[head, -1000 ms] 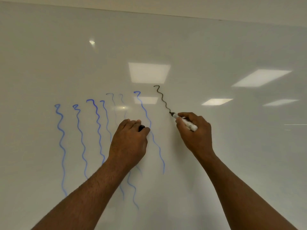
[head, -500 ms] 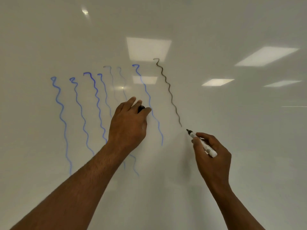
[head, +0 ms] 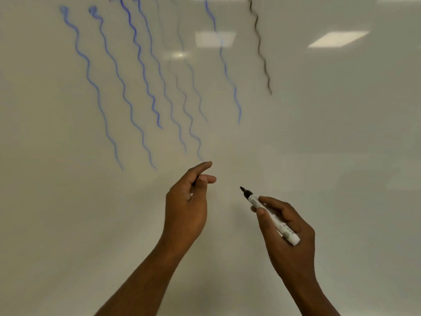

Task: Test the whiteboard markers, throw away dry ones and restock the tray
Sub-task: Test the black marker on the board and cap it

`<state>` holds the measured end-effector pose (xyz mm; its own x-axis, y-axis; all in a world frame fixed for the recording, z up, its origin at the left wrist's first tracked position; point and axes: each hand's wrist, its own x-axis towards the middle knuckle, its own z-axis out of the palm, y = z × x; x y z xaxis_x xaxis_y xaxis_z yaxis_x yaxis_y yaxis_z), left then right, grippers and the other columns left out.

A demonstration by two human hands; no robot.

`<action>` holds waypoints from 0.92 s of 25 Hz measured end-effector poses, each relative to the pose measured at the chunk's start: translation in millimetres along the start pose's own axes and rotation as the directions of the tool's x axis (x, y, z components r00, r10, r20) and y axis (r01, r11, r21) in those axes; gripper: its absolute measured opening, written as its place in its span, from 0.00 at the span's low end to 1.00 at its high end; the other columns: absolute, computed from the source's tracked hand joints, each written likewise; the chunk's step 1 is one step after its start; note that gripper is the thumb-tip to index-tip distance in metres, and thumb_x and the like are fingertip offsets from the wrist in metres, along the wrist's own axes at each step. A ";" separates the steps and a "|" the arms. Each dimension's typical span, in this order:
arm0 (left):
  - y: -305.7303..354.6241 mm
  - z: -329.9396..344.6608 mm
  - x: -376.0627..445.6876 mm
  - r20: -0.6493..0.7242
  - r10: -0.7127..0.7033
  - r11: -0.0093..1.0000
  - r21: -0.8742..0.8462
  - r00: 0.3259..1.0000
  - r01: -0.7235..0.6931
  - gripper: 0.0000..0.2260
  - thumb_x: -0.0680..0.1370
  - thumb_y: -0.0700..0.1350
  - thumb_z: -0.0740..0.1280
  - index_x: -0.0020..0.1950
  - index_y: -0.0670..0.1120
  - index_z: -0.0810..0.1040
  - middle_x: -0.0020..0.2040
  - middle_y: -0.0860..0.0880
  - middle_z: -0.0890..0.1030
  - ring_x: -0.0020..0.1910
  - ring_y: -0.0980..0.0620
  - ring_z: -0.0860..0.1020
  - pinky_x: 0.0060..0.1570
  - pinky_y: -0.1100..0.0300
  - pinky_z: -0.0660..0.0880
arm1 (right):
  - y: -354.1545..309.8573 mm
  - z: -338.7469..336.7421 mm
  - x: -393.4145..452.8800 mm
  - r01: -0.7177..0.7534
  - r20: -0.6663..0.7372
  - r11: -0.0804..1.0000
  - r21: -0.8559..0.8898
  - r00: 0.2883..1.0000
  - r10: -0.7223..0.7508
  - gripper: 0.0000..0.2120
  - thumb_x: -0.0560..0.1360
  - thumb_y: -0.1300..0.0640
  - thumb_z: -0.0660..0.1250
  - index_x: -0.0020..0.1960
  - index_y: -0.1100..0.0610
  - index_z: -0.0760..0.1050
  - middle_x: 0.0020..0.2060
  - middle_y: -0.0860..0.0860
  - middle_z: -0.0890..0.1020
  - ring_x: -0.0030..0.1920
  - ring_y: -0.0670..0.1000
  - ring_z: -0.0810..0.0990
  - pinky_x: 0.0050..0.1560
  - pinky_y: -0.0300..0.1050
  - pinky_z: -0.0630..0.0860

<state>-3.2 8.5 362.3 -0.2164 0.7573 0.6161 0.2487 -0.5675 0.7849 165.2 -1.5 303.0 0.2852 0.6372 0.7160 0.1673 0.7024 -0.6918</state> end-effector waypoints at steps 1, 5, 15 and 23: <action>-10.1 -1.0 -11.3 0.021 -0.090 0.996 -0.027 0.996 0.091 0.14 0.83 0.43 0.59 0.61 0.61 0.76 0.48 0.58 0.84 0.46 0.67 0.78 0.47 0.76 0.69 | 1.7 1.1 -10.3 -0.008 0.026 1.000 -0.008 1.000 0.009 0.15 0.70 0.45 0.68 0.53 0.51 0.81 0.46 0.48 0.85 0.47 0.47 0.84 0.42 0.32 0.76; -43.3 -4.3 -50.0 0.073 -0.332 0.935 -0.104 0.940 0.338 0.14 0.83 0.44 0.58 0.64 0.59 0.73 0.48 0.54 0.85 0.56 0.56 0.80 0.62 0.55 0.72 | 9.7 1.8 -42.0 -0.058 0.093 0.998 -0.009 0.994 0.059 0.16 0.71 0.44 0.67 0.53 0.52 0.81 0.46 0.50 0.84 0.44 0.48 0.84 0.40 0.34 0.77; -95.0 -10.5 -100.7 0.226 -0.774 0.347 -0.630 0.591 0.695 0.10 0.84 0.46 0.54 0.58 0.45 0.72 0.54 0.41 0.84 0.53 0.46 0.81 0.53 0.53 0.74 | 48.7 14.1 -124.5 -0.171 0.329 0.982 -0.083 0.925 0.189 0.13 0.72 0.46 0.66 0.55 0.47 0.80 0.45 0.43 0.83 0.46 0.47 0.82 0.42 0.37 0.77; -100.5 -5.0 -120.6 0.158 -0.789 0.384 -0.628 0.594 0.677 0.10 0.84 0.46 0.54 0.58 0.45 0.72 0.54 0.41 0.84 0.54 0.45 0.81 0.57 0.52 0.75 | 64.4 19.0 -134.4 -0.092 0.396 0.987 -0.129 0.908 0.136 0.12 0.73 0.46 0.65 0.56 0.41 0.78 0.44 0.37 0.81 0.43 0.46 0.81 0.39 0.37 0.75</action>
<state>-6.8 -27.4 209.5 -0.1753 0.9487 -0.2632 -0.6439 0.0918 0.7595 119.7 -35.9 164.1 -0.0915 0.8001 0.5929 0.2610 0.5939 -0.7610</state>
